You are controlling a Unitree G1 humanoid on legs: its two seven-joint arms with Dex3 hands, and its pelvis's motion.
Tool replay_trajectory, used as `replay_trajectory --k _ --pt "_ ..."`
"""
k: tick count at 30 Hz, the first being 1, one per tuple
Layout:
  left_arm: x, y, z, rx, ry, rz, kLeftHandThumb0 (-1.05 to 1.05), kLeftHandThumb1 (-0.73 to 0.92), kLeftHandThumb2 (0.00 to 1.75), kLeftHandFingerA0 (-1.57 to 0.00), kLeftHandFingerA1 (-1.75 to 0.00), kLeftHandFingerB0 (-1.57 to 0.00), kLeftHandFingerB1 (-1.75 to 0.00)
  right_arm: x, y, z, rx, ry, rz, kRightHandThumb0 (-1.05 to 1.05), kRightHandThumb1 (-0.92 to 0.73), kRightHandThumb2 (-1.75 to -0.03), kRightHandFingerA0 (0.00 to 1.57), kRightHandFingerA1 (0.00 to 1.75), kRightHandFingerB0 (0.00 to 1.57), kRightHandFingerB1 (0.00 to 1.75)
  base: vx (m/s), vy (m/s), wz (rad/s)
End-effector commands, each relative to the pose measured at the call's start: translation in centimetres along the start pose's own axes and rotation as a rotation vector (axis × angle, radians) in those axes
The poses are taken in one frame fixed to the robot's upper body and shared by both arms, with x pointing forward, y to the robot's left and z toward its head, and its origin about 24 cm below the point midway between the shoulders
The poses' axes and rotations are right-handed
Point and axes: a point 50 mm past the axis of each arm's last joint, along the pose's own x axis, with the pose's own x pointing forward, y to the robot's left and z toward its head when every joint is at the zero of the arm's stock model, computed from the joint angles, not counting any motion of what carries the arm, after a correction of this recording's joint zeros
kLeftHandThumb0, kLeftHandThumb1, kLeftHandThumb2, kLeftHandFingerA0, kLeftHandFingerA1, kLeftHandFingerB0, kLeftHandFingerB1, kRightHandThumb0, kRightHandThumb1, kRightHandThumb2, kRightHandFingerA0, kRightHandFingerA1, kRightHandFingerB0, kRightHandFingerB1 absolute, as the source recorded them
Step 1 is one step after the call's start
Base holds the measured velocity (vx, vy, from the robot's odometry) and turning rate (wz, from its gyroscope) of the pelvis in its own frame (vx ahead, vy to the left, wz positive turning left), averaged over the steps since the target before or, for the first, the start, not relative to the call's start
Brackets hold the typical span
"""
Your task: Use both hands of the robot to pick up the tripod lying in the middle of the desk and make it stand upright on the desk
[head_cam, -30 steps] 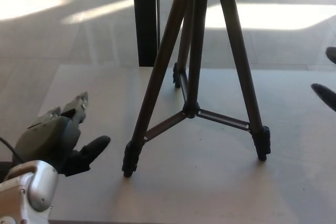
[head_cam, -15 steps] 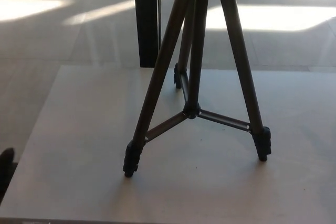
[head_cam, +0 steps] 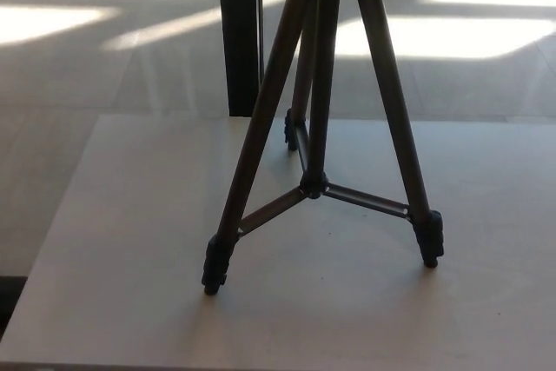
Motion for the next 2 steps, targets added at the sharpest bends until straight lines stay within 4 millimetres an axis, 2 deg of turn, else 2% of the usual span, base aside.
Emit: replay_trajectory --k 1,2 --pt "-0.59 2.23 -10.44 -0.66 0.242 0.178 -0.77 0.83 0.59 0.0 -0.48 0.0 -0.29 -2.77 -2.16 -10.65 0.22 0.334 -0.395 -0.94 -0.73 -1.07 0.0 0.35 0.0 0.1 0.0 0.0 0.0" --pt "-0.59 2.23 -10.44 -0.66 0.242 0.178 -0.77 0.83 0.59 0.0 -0.48 0.0 -0.29 -2.77 -2.16 -10.65 0.22 0.334 -0.395 -0.94 -0.73 -1.07 0.0 0.35 0.0 0.1 0.0 0.0 0.0"
